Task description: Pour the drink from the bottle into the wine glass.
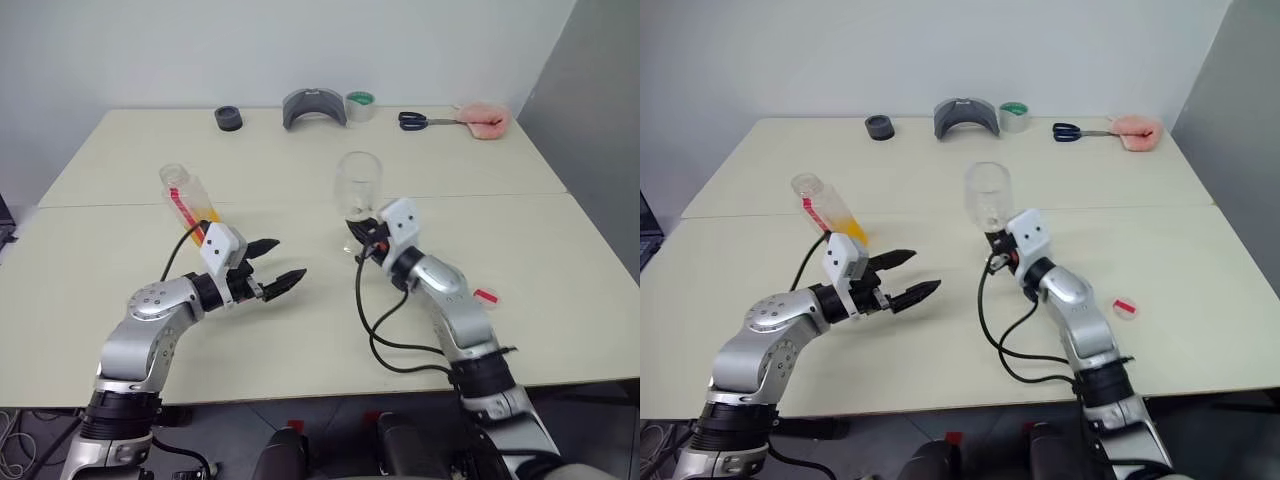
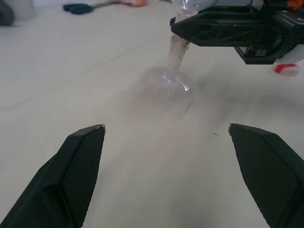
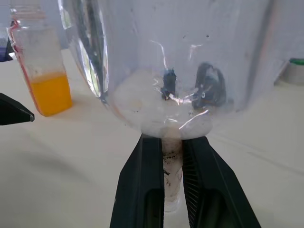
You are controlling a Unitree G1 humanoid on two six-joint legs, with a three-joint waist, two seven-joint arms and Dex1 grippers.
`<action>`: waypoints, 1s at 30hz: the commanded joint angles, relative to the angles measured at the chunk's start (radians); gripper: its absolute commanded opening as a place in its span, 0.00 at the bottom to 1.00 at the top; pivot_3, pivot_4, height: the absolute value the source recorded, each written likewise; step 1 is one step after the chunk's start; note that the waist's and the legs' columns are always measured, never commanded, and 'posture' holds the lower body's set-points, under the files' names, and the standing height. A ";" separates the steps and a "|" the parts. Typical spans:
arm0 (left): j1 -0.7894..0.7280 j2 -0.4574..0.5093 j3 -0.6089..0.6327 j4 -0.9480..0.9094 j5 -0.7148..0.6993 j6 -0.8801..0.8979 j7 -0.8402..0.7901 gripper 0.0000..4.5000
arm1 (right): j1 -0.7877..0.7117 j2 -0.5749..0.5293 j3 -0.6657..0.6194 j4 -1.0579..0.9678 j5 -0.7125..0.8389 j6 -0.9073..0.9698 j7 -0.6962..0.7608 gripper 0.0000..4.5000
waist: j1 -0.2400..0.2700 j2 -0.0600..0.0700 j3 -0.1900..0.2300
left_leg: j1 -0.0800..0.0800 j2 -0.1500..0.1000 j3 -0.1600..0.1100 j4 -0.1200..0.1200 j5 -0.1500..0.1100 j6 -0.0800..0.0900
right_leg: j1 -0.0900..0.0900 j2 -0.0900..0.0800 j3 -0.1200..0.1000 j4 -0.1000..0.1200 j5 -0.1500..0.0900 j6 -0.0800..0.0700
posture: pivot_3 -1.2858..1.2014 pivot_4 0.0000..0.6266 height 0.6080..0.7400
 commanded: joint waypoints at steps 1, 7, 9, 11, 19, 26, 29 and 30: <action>-0.021 0.010 0.052 -0.053 -0.003 -0.026 0.032 1.00 | -0.085 0.027 0.027 0.138 -0.019 -0.106 0.037 0.06 | 0.000 0.000 0.000 | 0.000 0.000 0.000 0.000 0.000 0.000 | 0.000 0.000 0.000 0.000 0.000 0.000 | 0.52 0.24 1.00; -0.014 0.042 0.103 -0.122 -0.031 0.021 0.065 1.00 | -0.206 0.073 0.033 0.396 -0.034 -0.203 0.064 0.06 | -0.002 0.000 0.000 | 0.000 0.000 0.000 0.000 0.000 0.000 | 0.000 0.000 0.000 0.000 0.000 0.000 | 0.52 0.24 1.00; -0.011 0.062 0.123 -0.155 -0.047 0.048 0.072 1.00 | -0.231 0.079 0.027 0.453 -0.035 -0.225 0.066 0.06 | -0.002 0.000 0.000 | 0.000 0.000 -0.001 0.000 0.000 0.000 | -0.001 0.000 0.000 0.000 0.000 0.000 | 0.52 0.24 1.00; -0.007 0.082 0.140 -0.193 -0.068 0.085 0.077 1.00 | -0.248 0.080 0.021 0.496 -0.033 -0.243 0.070 0.06 | -0.002 0.000 0.000 | 0.000 0.000 -0.002 0.000 0.000 0.000 | -0.001 0.000 0.000 0.000 0.000 0.000 | 0.52 0.24 1.00; 0.058 0.136 0.228 -0.328 -0.185 0.247 0.112 1.00 | -0.291 0.086 -0.006 0.617 -0.036 -0.308 0.065 0.06 | -0.003 0.001 0.000 | 0.000 0.001 -0.003 0.000 0.000 0.000 | -0.001 0.000 0.000 0.001 0.000 0.000 | 0.52 0.24 1.00; 0.100 0.152 0.276 -0.321 -0.218 0.290 0.132 1.00 | -0.304 0.085 -0.008 0.651 -0.040 -0.338 0.074 0.06 | -0.003 0.001 0.001 | 0.000 0.000 -0.003 0.000 0.000 0.000 | 0.000 0.000 0.000 0.001 0.000 0.000 | 0.52 0.24 1.00; 0.099 0.160 0.283 -0.303 -0.208 0.280 0.133 1.00 | -0.307 0.087 -0.010 0.656 -0.036 -0.337 0.078 0.06 | -0.003 0.001 0.001 | 0.000 0.000 -0.003 0.000 0.000 0.000 | 0.000 0.000 0.000 0.001 0.000 0.000 | 0.52 0.24 1.00; 0.096 0.162 0.283 -0.300 -0.208 0.279 0.133 1.00 | -0.307 0.087 -0.011 0.656 -0.034 -0.336 0.081 0.06 | -0.003 0.001 0.001 | 0.000 0.000 -0.003 0.000 0.000 0.000 | 0.000 0.000 0.000 0.001 0.000 0.000 | 0.52 0.24 1.00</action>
